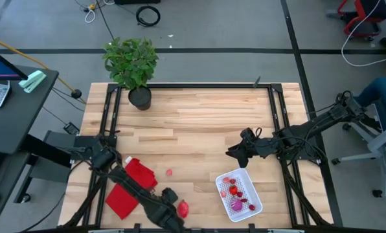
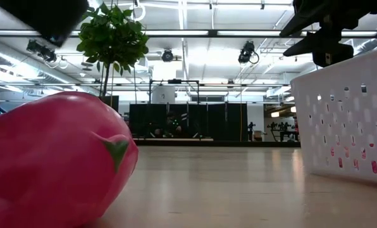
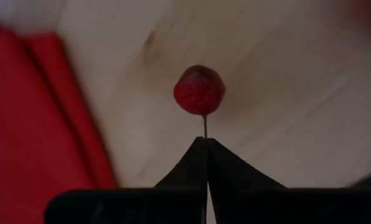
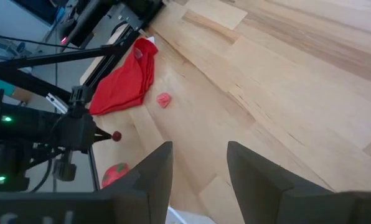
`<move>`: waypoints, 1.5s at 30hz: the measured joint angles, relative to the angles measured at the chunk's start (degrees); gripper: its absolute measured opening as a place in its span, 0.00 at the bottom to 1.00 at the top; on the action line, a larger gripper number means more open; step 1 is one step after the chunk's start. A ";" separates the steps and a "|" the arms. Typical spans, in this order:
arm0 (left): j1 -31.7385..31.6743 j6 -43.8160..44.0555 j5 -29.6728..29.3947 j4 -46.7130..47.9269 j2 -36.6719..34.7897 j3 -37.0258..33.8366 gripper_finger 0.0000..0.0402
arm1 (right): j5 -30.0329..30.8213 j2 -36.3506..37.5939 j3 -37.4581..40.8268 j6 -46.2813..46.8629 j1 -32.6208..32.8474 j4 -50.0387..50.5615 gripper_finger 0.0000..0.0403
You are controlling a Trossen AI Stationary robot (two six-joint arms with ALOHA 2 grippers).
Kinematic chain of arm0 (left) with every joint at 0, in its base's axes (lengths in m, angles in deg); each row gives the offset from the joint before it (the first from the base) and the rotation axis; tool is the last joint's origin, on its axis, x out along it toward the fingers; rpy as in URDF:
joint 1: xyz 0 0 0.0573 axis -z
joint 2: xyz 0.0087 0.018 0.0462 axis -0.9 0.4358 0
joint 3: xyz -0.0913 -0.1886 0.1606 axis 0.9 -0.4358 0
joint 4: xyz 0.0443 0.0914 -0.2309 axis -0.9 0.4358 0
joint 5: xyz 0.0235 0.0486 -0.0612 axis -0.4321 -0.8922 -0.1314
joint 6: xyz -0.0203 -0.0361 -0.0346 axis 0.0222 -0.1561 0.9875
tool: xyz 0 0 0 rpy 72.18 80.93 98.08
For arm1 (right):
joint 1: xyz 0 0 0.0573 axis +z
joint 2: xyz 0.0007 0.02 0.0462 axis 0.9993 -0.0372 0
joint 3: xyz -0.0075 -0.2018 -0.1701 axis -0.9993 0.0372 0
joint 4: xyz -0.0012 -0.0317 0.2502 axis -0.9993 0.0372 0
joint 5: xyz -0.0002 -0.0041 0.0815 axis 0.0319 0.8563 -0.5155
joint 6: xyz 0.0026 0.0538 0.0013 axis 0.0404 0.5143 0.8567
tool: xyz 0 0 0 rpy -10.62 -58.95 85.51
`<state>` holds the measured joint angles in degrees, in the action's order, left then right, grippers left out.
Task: Pick and placing Produce into tupperware
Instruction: Put the red cherry into the white basket
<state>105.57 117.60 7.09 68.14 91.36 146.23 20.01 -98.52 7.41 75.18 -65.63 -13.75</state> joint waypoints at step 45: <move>-21.99 -40.37 -2.28 -35.80 9.18 23.11 0.01 | -12.26 0.09 -0.07 12.31 0.00 26.88 0.40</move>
<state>83.58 77.23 4.81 32.34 100.54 169.34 7.76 -98.44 7.34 87.48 -65.63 13.13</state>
